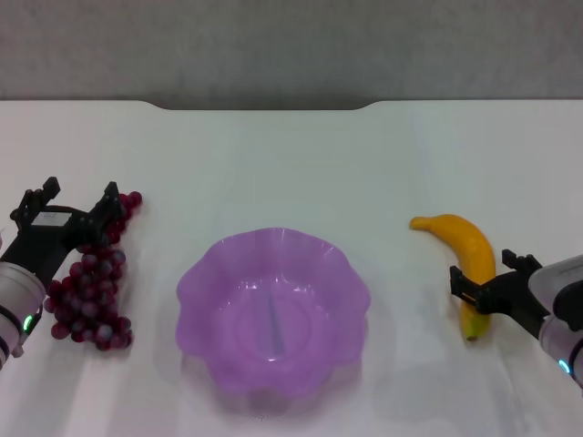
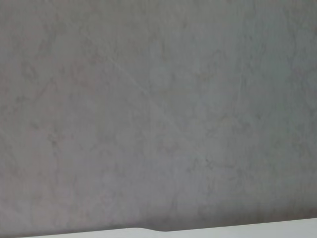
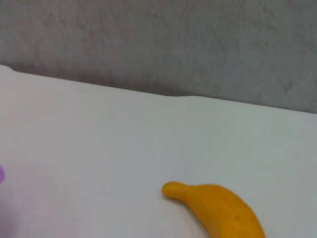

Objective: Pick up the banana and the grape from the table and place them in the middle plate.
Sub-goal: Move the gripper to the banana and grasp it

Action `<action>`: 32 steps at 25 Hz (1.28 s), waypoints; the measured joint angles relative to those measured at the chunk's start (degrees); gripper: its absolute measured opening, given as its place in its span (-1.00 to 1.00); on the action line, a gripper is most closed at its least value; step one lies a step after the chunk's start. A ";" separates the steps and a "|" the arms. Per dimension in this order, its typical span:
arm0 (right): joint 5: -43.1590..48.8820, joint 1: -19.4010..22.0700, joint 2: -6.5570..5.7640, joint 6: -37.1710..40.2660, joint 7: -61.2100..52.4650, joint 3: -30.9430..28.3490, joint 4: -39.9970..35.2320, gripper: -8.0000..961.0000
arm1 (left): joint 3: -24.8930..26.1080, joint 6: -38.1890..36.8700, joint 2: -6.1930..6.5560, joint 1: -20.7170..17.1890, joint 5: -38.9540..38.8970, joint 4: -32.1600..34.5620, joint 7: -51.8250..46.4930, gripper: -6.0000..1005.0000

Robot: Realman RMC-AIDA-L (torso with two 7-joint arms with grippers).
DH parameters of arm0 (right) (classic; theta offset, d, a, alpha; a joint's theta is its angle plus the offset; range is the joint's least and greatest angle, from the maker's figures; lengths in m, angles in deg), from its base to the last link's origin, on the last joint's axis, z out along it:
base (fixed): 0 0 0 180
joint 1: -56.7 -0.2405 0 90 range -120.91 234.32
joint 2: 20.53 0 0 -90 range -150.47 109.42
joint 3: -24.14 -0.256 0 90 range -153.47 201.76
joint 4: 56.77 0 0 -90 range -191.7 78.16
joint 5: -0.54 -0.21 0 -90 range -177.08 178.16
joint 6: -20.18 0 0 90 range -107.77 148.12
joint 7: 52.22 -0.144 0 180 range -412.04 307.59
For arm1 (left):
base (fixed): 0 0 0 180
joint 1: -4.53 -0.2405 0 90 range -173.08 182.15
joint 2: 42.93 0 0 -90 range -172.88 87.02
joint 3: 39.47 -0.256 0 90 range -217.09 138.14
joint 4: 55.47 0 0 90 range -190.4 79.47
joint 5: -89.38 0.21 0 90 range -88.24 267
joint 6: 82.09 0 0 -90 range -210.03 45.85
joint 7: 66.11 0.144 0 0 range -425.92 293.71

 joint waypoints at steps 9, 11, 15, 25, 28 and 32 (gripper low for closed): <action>0.00 0.44 0.08 -1.12 -0.10 0.96 0.06 0.86 | 0.00 0.00 0.02 0.00 0.00 0.00 0.00 0.78; 0.00 0.49 0.09 -1.63 -0.11 0.97 0.06 0.86 | 0.00 0.00 0.02 0.01 0.00 0.03 0.00 0.78; -0.10 0.59 0.10 -2.23 -0.12 1.00 0.06 0.86 | 0.00 0.01 0.02 0.03 0.00 0.14 0.00 0.78; -0.44 0.69 0.09 -2.27 -0.12 0.56 0.22 0.67 | 0.00 0.01 0.02 0.04 0.00 0.34 0.00 0.78; -0.45 0.64 0.01 -2.58 -0.41 0.50 0.32 0.61 | 0.00 0.01 0.02 0.04 0.00 0.36 0.00 0.78; -0.50 0.24 -0.09 -3.73 -0.79 0.33 0.43 0.44 | 0.00 0.01 0.02 0.04 0.00 0.31 0.00 0.78</action>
